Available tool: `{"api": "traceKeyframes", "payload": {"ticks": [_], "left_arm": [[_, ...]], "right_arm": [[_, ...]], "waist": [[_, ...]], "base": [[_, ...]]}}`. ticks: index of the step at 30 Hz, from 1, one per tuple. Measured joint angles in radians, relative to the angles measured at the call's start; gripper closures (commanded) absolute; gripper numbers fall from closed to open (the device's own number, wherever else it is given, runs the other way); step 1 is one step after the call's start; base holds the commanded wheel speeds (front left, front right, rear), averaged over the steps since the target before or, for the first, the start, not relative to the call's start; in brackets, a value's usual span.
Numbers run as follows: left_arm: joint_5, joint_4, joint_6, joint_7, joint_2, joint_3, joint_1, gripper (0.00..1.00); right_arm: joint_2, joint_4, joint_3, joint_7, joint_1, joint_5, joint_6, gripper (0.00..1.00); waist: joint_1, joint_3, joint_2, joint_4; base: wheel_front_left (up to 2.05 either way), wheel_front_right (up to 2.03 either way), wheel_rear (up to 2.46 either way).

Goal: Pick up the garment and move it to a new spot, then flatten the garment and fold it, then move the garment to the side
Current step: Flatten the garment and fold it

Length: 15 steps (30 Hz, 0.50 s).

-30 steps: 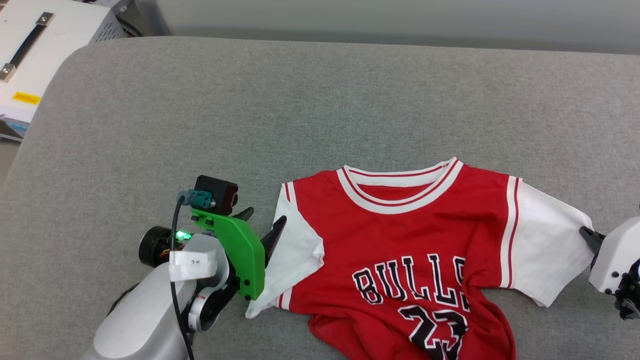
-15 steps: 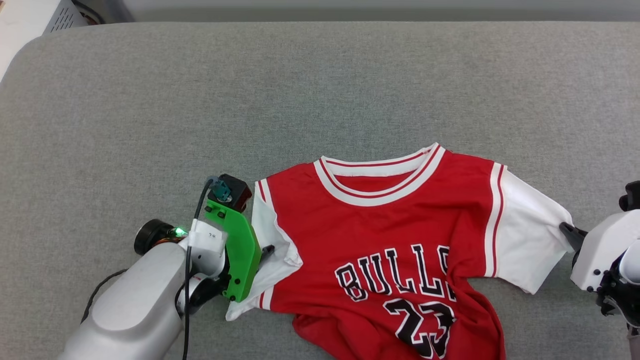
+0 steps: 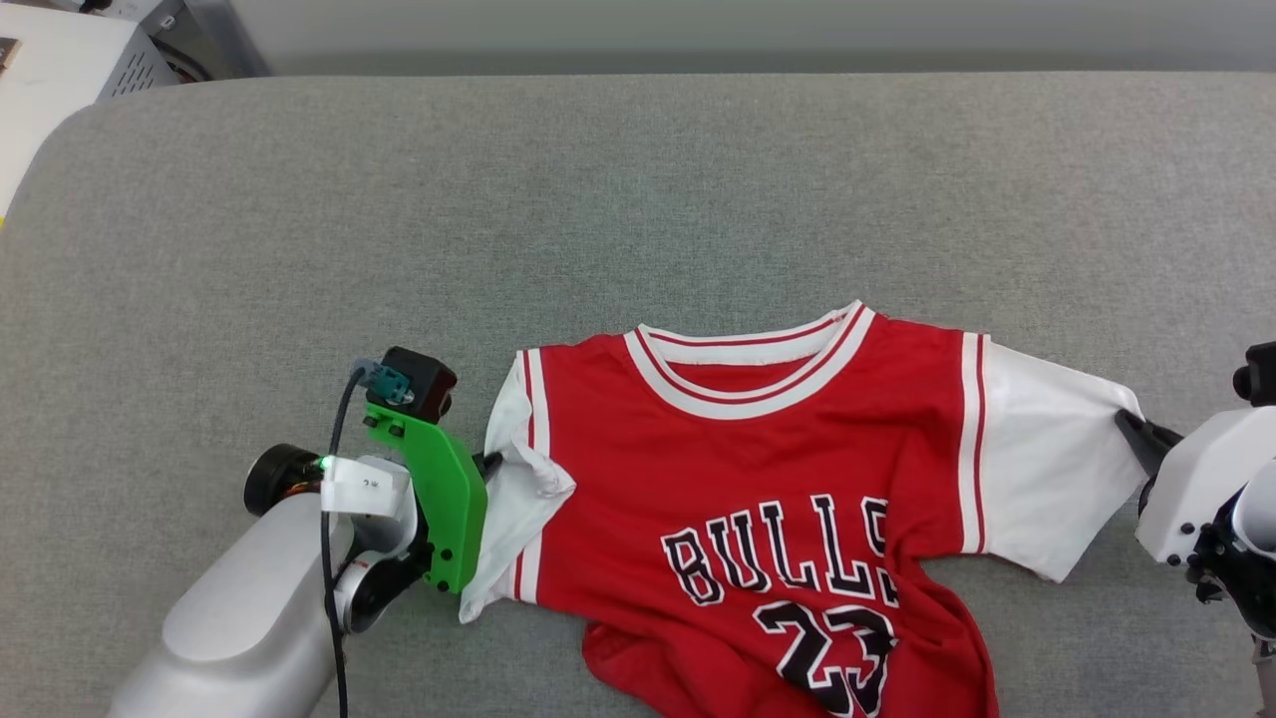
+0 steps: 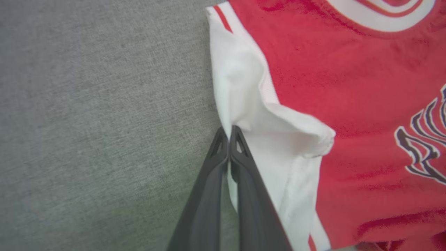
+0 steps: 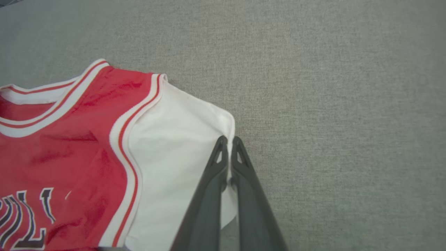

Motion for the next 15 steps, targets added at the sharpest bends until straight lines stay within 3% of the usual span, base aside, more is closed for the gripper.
{"api": "traceKeyframes", "payload": {"ticks": [7,15], "left_arm": [[0.042,-0.003,0.044,-0.142,0.015,0.064,-0.037,1.0],[0.08,0.061,0.077,-0.235,0.017,0.128,-0.226,1.0]], "right_arm": [[-0.023,0.038,0.046,-0.097,-0.076,-0.035,0.0,1.0],[-0.075,0.154,0.125,-0.168,-0.272,-0.053,0.001,1.0]], "waist": [[0.0,-0.049,0.0,0.004],[0.0,-0.078,0.0,0.002]], "base": [[0.0,0.0,0.0],[0.0,0.0,0.0]]}}
